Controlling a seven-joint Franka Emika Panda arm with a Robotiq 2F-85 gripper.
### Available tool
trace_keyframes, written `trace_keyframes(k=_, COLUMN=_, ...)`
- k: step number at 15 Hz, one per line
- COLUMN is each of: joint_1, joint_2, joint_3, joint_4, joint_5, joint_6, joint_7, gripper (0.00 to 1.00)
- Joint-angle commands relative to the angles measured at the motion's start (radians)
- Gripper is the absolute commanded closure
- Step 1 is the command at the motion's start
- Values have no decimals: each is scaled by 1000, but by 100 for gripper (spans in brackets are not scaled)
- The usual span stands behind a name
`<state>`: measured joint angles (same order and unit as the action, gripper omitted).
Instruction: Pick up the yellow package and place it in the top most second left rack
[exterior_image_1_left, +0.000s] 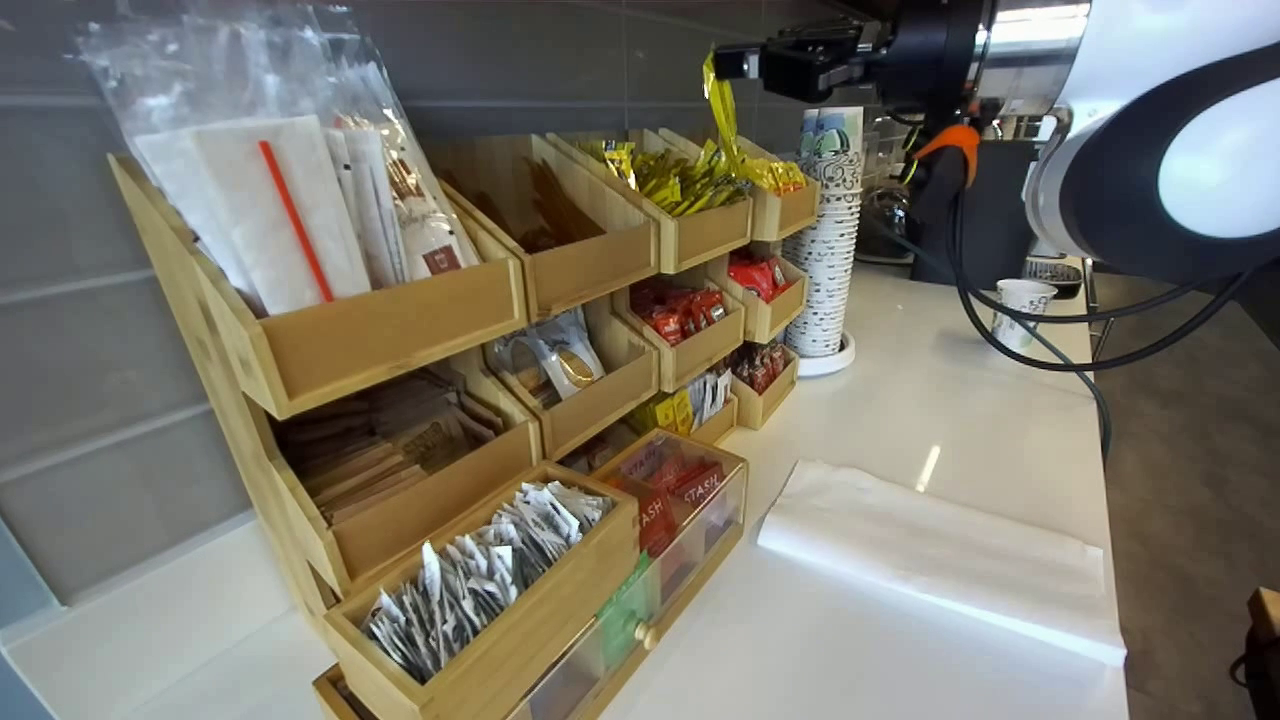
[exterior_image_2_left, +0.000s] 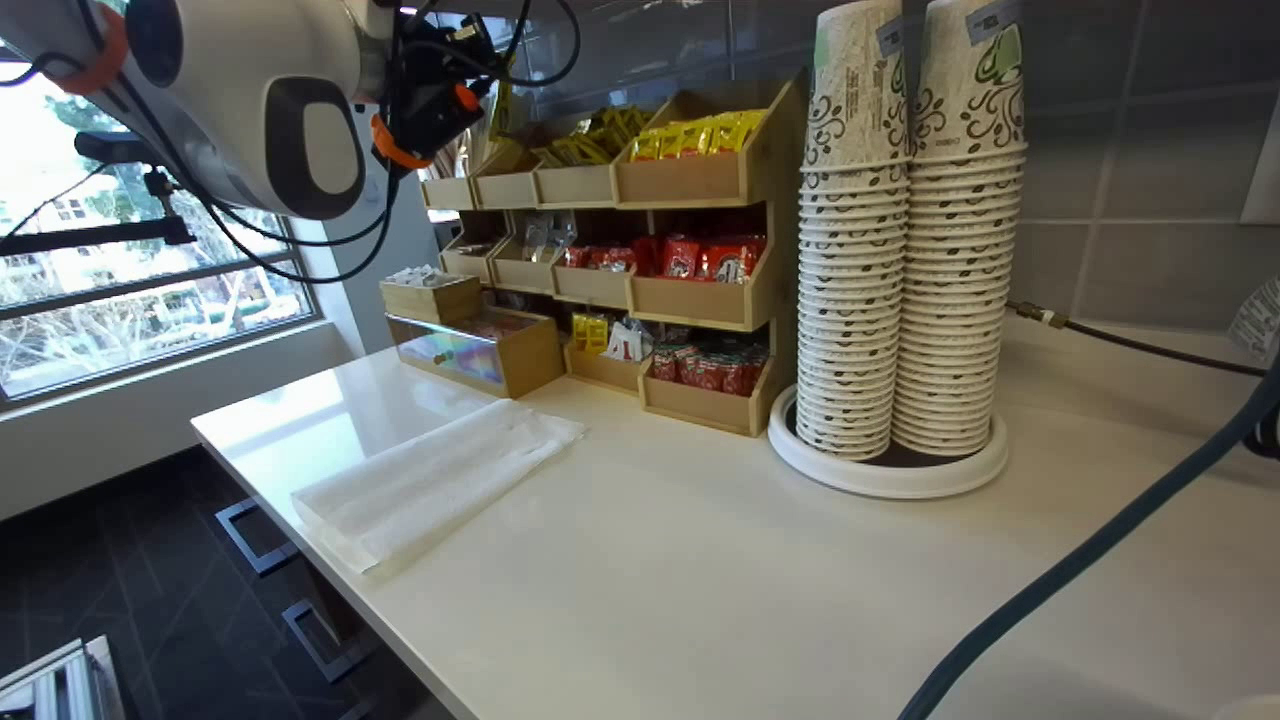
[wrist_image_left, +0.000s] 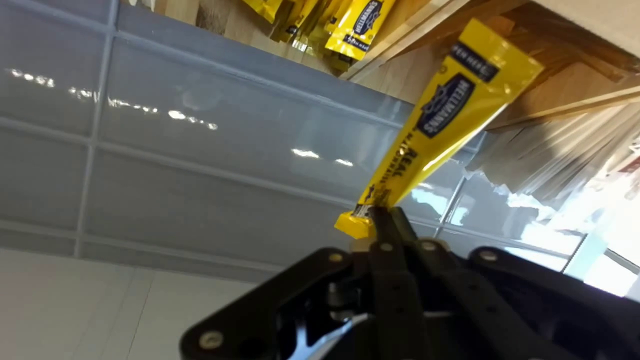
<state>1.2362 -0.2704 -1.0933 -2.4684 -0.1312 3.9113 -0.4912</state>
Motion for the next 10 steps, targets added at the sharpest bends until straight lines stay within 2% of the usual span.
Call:
trace_keyframes(k=1, joint_1=104, joint_2=74, joint_3=-129, joint_4=54, joint_5=-64, joint_6=48, joint_7=90, gripper=100)
trace_keyframes(k=5, joint_1=223, joint_2=99, joint_3=-267, joint_4=74, joint_5=-99, joint_6=62, joint_7=129, gripper=100)
trace_keyframes(k=10, joint_1=394, joint_2=82, joint_3=-441, joint_4=94, joint_5=-105, joint_6=90, joint_7=101, gripper=100)
